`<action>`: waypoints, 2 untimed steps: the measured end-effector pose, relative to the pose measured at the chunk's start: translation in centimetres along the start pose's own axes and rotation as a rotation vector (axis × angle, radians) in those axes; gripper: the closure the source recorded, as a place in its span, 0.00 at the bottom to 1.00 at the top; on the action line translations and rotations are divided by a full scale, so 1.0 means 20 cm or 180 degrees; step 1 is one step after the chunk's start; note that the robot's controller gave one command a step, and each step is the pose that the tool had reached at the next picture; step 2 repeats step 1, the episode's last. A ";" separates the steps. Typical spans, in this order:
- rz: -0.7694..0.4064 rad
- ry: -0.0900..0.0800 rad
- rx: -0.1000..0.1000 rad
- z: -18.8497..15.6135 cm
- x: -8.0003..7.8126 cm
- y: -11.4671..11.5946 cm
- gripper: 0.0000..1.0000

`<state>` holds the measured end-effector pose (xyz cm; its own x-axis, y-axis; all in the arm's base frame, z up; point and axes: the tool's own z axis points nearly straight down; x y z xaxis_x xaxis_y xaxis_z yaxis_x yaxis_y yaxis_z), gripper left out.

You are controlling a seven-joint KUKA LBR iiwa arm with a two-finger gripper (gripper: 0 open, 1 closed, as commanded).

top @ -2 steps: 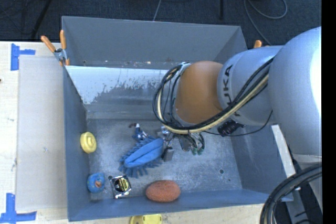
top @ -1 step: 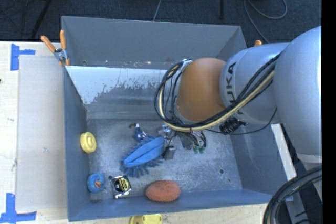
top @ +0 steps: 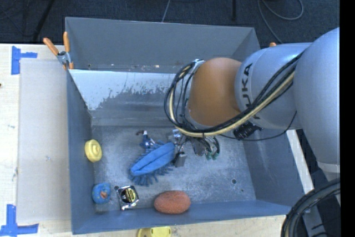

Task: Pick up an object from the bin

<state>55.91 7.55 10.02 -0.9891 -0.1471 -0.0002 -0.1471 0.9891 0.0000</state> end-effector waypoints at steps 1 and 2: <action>-0.0002 0.0010 0.0000 -0.06 0.00 0.00 1.00; -0.0002 0.0010 0.0000 -0.06 0.00 0.00 1.00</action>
Offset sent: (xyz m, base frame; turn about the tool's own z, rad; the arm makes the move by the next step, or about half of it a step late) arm 0.0000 0.0001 0.0102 0.0000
